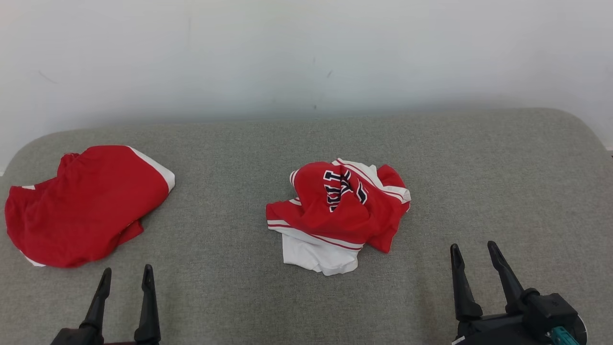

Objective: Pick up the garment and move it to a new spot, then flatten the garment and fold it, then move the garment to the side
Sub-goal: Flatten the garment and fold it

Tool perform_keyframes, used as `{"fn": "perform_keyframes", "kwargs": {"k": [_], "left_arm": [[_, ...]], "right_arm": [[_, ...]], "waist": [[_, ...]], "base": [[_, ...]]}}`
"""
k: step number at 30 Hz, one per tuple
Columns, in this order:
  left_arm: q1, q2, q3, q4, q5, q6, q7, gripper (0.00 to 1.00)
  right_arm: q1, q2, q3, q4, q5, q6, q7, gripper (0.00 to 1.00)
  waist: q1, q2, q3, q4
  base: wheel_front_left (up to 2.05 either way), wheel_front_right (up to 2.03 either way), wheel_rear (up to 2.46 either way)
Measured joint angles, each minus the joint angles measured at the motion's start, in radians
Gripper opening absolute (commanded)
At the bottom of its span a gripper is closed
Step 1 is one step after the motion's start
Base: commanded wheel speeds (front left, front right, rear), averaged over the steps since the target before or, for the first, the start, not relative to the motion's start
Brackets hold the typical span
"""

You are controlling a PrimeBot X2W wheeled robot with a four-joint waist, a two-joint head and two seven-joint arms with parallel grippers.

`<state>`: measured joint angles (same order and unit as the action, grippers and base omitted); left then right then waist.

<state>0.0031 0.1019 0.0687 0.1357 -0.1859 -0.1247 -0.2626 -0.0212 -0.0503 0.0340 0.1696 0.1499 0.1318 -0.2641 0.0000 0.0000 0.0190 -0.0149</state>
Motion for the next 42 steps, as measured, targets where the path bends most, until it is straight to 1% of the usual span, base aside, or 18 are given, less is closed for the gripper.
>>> {"fn": "perform_keyframes", "kwargs": {"k": [9,15,18,21,26,31,35,38,39,42], "left_arm": [[-0.009,0.0,-0.001,0.023,-0.002,-0.006,0.0,1.0],[-0.114,0.026,-0.047,0.064,-0.016,-0.006,0.0,1.0],[-0.185,0.043,-0.086,0.117,-0.031,-0.006,0.0,1.0],[-0.26,0.071,-0.133,0.179,-0.044,-0.006,0.0,1.0],[-0.377,0.111,-0.242,0.309,-0.068,-0.006,0.0,1.0],[-0.46,0.148,-0.339,0.443,-0.109,-0.007,0.0,1.0],[-0.514,0.167,-0.402,0.517,-0.15,-0.007,0.0,1.0],[-0.538,0.169,-0.457,0.566,-0.184,-0.007,0.0,1.0],[-0.538,0.169,-0.457,0.566,-0.184,-0.007,0.0,1.0],[-0.562,0.178,-0.496,0.616,-0.207,-0.007,0.0,1.0]], "right_arm": [[-0.001,0.0,0.003,0.002,0.006,0.0,0.0,1.0],[-0.021,0.0,0.009,0.003,0.007,0.0,0.0,1.0],[-0.023,0.0,0.011,0.008,0.007,0.0,0.0,1.0],[-0.038,0.0,0.014,0.008,0.008,0.0,0.0,1.0],[-0.053,0.0,0.013,0.01,0.01,0.0,0.0,1.0],[-0.076,0.0,0.008,0.009,0.016,0.0,0.0,1.0],[-0.089,0.0,0.012,0.007,0.024,0.0,0.0,1.0],[-0.103,0.0,0.011,0.004,0.03,0.0,0.0,1.0],[-0.103,0.0,0.011,0.004,0.03,0.0,0.0,1.0],[-0.103,0.0,0.012,0.004,0.035,0.0,0.0,1.0]], "waist": [[0.0,0.0,0.003,-0.006],[0.0,-0.0001,0.023,-0.024],[0.0,0.0,0.04,-0.038],[0.0001,0.0,0.059,-0.058],[0.0001,0.0,0.101,-0.097],[0.0002,0.0001,0.144,-0.142],[0.0002,0.0,0.178,-0.178],[0.0001,0.0001,0.2,-0.205],[0.0001,0.0001,0.2,-0.205],[0.0002,0.0001,0.22,-0.228]], "base": [[0.0,0.0,0.0],[0.0,0.0,0.0],[0.0,0.0,0.0],[0.0,0.0,0.0],[0.0,0.0,0.0],[0.0,0.0,0.0],[0.0,0.0,0.0],[0.0,0.0,0.0],[0.0,0.0,0.0],[0.0,0.0,0.0]]}}
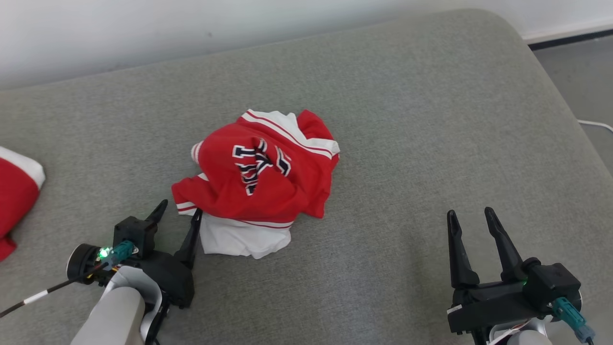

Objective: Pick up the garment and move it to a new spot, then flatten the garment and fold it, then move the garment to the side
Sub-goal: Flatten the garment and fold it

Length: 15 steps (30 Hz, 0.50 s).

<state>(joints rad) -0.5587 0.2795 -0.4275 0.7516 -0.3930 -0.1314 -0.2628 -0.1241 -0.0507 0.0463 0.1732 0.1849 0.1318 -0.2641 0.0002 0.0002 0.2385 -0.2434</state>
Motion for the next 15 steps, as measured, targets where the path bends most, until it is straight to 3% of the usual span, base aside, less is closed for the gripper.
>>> {"fn": "perform_keyframes", "kwargs": {"k": [3,4,5,15], "left_arm": [[-0.023,0.005,-0.024,0.037,-0.035,0.0,0.0,1.0],[-0.029,0.003,-0.029,0.043,-0.046,0.0,0.0,0.33],[-0.039,0.003,-0.036,0.046,-0.05,0.0,0.0,0.0],[-0.069,0.021,0.004,-0.021,-0.079,0.0,0.0,0.0]], "right_arm": [[-0.001,0.0,-0.004,0.0,0.006,0.0,0.0,1.0],[-0.001,0.0,-0.006,0.0,0.006,0.0,0.0,1.0],[-0.002,0.0,-0.008,0.0,0.006,0.0,0.0,1.0],[0.0,0.0,-0.026,0.004,0.006,0.0,0.0,1.0]], "waist": [[0.0,0.0,0.014,-0.021],[0.0,0.0,0.018,-0.026],[0.0,0.0,0.022,-0.03],[-0.0001,0.0,0.002,-0.004]], "base": [[0.0,0.0,0.0],[0.0,0.0,0.0],[0.0,0.0,0.0],[0.0,0.0,0.0]]}}
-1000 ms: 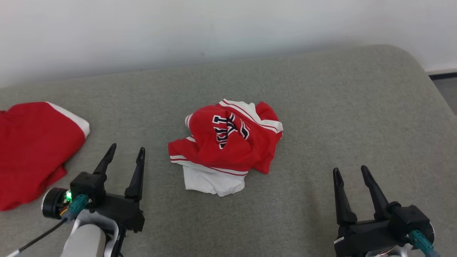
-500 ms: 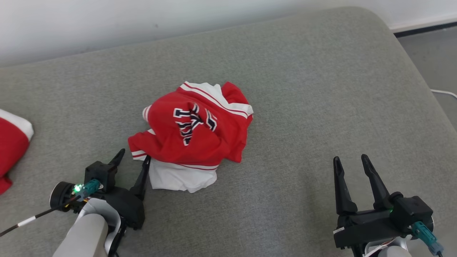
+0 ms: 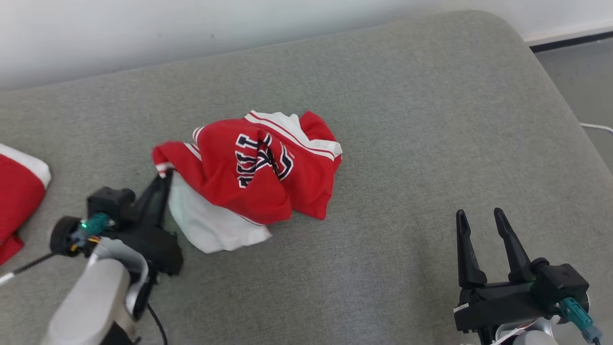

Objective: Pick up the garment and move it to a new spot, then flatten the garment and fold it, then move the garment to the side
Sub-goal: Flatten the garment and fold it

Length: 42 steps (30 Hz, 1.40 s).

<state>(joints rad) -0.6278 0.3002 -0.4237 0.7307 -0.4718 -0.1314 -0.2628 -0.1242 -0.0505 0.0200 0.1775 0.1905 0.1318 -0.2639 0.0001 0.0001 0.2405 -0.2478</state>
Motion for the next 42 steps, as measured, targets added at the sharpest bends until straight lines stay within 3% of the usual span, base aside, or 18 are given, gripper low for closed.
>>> {"fn": "perform_keyframes", "kwargs": {"k": [7,15,20,23,26,32,38,42], "left_arm": [[-0.01,0.059,0.115,-0.107,0.035,0.007,0.0,0.0],[-0.084,0.214,0.198,-0.275,0.078,0.019,0.006,0.0],[-0.133,0.296,0.216,-0.41,0.1,0.028,0.082,0.0],[-0.135,0.308,0.206,-0.49,0.102,0.035,0.134,0.0],[-0.117,0.293,0.181,-0.555,0.101,0.042,0.172,0.0],[-0.02,0.186,0.091,-0.625,0.088,0.061,0.205,0.0],[0.046,0.038,-0.046,-0.62,0.075,0.059,0.204,0.0],[0.054,-0.078,-0.151,-0.513,0.072,0.041,0.174,0.0]], "right_arm": [[0.006,0.0,-0.011,0.006,0.0,0.0,0.0,1.0],[0.028,0.0,-0.017,0.011,0.003,0.0,0.0,1.0],[0.047,0.0,-0.019,0.015,0.012,0.0,0.0,1.0],[0.047,0.0,-0.017,0.015,0.02,0.0,0.0,1.0],[0.046,0.0,-0.01,0.015,0.029,0.0,0.0,1.0],[0.043,0.0,-0.006,0.021,0.033,0.0,0.0,1.0],[0.027,0.0,-0.017,0.026,0.025,0.0,0.0,1.0],[0.015,0.0,-0.017,0.027,0.021,0.0,0.0,1.0]], "waist": [[0.0,0.0,-0.027,0.052],[-0.0002,-0.0001,-0.073,0.101],[-0.0002,-0.0001,-0.101,0.121],[-0.0003,-0.0002,-0.109,0.126],[-0.0002,-0.0002,-0.106,0.122],[-0.0002,-0.0001,-0.098,0.098],[-0.0002,-0.0002,-0.086,0.065],[-0.0002,-0.0002,-0.072,0.033]], "base": [[0.0,0.0,0.0],[0.0,0.0,0.0],[0.0,0.0,0.0],[0.0,0.0,0.0],[0.0,0.0,0.0],[0.0,0.0,0.0],[0.0,0.0,0.0],[0.0,0.0,0.0]]}}
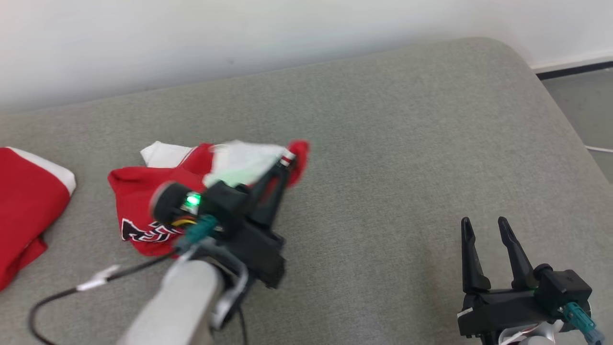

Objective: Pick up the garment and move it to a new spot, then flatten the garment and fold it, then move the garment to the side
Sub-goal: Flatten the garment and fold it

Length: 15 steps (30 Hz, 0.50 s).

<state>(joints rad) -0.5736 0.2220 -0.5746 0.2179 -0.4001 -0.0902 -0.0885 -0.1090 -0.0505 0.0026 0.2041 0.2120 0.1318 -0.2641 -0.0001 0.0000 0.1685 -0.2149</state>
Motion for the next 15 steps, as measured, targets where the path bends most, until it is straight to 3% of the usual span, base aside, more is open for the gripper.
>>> {"fn": "perform_keyframes", "kwargs": {"k": [6,11,12,13,14,15], "left_arm": [[0.0,-0.111,-0.129,0.167,0.022,-0.019,-0.041,0.0],[0.001,-0.159,-0.252,0.293,0.02,-0.033,-0.07,0.0],[0.001,-0.162,-0.272,0.316,0.016,-0.033,-0.079,0.14],[0.0,-0.164,-0.292,0.34,0.011,-0.033,-0.085,0.63],[-0.001,-0.167,-0.307,0.358,0.003,-0.034,-0.091,1.0],[-0.003,-0.169,-0.32,0.375,-0.006,-0.034,-0.099,1.0]], "right_arm": [[-0.014,0.0,0.0,0.004,0.0,0.0,0.0,1.0],[-0.016,0.0,-0.002,0.007,0.0,0.0,0.0,1.0],[-0.016,0.0,-0.002,0.007,-0.002,0.0,0.0,1.0],[-0.018,0.0,-0.001,0.007,-0.002,0.0,0.0,1.0],[-0.019,0.0,-0.002,0.007,-0.002,0.0,0.0,1.0],[-0.02,0.0,-0.002,0.007,-0.003,0.0,0.0,1.0]], "waist": [[0.0001,0.0,0.016,-0.04],[0.0001,0.0,0.027,-0.06],[0.0001,0.0,0.029,-0.062],[0.0001,0.0001,0.03,-0.064],[0.0001,0.0,0.03,-0.064],[0.0002,0.0001,0.03,-0.063]], "base": [[0.0,0.0,0.0],[0.0,0.0,0.0],[0.0,0.0,0.0],[0.0,0.0,0.0],[0.0,0.0,0.0],[0.0,0.0,0.0]]}}
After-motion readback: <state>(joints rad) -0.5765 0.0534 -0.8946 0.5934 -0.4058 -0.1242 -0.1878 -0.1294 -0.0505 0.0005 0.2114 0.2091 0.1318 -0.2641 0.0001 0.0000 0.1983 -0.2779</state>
